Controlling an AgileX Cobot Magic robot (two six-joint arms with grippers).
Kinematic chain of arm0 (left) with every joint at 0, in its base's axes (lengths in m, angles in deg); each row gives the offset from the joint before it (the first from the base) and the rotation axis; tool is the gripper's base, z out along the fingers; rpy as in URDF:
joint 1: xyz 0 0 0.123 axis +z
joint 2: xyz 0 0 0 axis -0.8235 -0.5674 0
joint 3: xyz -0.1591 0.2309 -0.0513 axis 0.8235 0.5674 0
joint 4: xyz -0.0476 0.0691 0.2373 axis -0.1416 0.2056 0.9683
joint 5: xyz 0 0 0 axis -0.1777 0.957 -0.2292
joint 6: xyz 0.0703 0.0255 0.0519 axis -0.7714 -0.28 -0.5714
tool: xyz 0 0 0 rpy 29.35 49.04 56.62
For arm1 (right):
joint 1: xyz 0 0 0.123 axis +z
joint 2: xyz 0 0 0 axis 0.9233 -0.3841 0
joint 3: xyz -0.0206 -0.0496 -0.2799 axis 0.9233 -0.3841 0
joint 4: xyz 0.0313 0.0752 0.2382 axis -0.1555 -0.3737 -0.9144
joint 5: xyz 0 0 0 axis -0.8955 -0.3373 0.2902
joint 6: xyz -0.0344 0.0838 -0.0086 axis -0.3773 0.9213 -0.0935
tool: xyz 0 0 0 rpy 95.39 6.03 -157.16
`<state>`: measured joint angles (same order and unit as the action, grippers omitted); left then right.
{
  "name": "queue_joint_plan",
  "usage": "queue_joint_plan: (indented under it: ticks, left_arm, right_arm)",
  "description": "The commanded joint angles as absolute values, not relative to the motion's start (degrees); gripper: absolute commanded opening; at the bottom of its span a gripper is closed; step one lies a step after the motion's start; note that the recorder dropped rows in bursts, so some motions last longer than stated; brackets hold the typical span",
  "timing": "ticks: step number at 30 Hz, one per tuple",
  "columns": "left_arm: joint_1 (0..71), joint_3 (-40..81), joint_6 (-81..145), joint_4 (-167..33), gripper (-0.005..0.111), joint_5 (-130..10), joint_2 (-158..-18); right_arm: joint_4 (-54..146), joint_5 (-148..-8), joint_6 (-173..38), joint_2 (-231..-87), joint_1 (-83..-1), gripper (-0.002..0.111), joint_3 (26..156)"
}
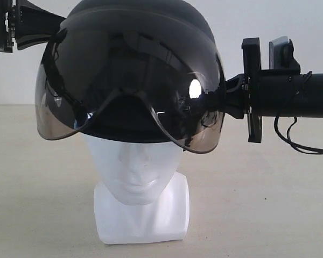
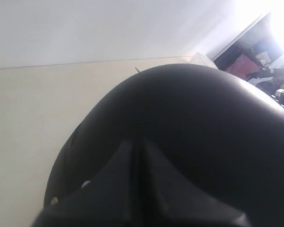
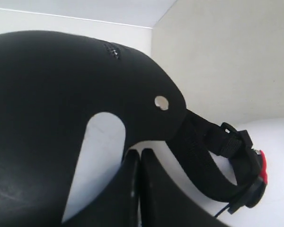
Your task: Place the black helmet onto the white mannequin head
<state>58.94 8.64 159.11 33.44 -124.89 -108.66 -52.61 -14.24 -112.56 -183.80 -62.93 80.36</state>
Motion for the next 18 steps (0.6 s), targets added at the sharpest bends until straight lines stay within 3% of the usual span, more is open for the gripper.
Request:
queue_joint_plan:
  ticks: [1,6,11,18]
  left_arm:
    - [58.8,10.2,159.4,33.3,0.004,-125.2,-108.8]
    - [58.8,10.2,159.2,33.3,0.004,-125.7,-108.8]
    - [60.1,10.2,159.2,33.3,0.004,-125.8,-107.0]
    - [65.6,10.2,159.5,33.3,0.004,-129.9,-102.0]
  right_arm:
    - [-54.2,-10.6,-113.1,-183.5,-62.9,0.0,80.6]
    - [-54.2,-13.2,-114.9,-182.2,-62.9,0.0,80.7]
    - [-51.5,-26.0,-112.0,-175.6,-63.0,0.0,80.7]
    - [-43.3,-22.4,-108.6,-169.6,-70.4,0.0,80.7]
